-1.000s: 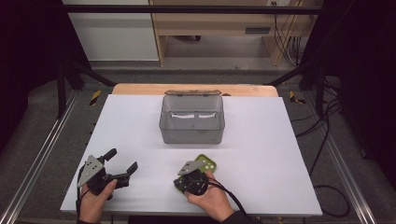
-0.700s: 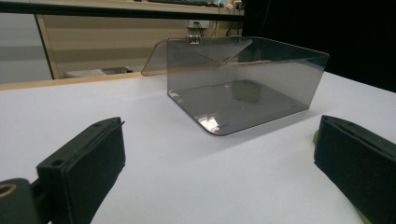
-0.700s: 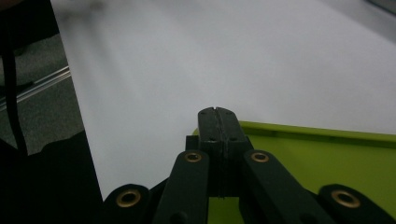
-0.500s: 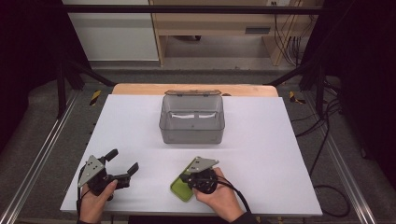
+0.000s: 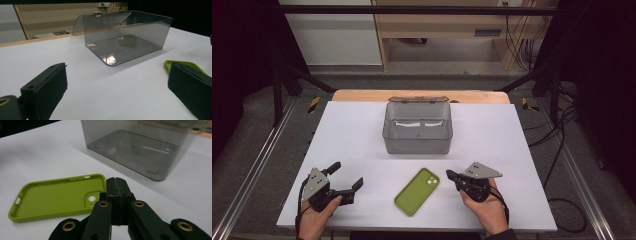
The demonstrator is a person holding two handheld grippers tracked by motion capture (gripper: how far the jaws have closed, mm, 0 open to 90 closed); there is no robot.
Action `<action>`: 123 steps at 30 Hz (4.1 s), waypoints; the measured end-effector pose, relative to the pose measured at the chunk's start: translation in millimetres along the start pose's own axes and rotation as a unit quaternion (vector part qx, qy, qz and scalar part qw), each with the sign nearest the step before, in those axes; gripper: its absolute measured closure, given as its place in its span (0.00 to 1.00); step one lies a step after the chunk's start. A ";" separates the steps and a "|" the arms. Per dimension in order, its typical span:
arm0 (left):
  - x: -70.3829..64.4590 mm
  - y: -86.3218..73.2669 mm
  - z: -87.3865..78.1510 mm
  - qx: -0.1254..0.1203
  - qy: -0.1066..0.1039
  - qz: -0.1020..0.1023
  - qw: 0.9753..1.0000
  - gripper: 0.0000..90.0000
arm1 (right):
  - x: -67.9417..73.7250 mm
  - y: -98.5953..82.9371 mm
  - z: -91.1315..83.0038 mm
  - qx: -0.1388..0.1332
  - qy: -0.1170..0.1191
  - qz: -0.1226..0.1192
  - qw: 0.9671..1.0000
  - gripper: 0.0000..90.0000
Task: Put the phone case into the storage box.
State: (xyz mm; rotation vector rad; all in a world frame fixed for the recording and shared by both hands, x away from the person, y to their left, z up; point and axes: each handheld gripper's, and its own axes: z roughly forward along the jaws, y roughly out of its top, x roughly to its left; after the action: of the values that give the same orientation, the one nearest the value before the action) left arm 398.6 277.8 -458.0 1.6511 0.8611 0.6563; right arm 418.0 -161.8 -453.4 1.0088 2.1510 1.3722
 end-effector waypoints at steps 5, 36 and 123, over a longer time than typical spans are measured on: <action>-8.5 3.9 5.6 0.015 -0.013 0.006 1.000 0.02 | -18.5 -8.9 -14.6 -0.013 -0.026 0.013 0.999 0.94; -95.5 17.9 88.4 0.224 -0.093 0.076 0.967 0.03 | -39.7 -25.5 -56.3 -0.083 -0.119 0.011 0.989 0.05; -58.6 20.8 50.6 0.050 -0.022 -0.062 0.997 0.98 | -17.9 -5.6 -25.4 -0.140 -0.052 0.084 0.985 0.06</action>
State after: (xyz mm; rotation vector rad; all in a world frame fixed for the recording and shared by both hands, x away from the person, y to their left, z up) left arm 408.6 198.8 -449.1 1.6794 0.9688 0.4959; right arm 411.1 -192.1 -448.2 1.1395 1.7695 1.6089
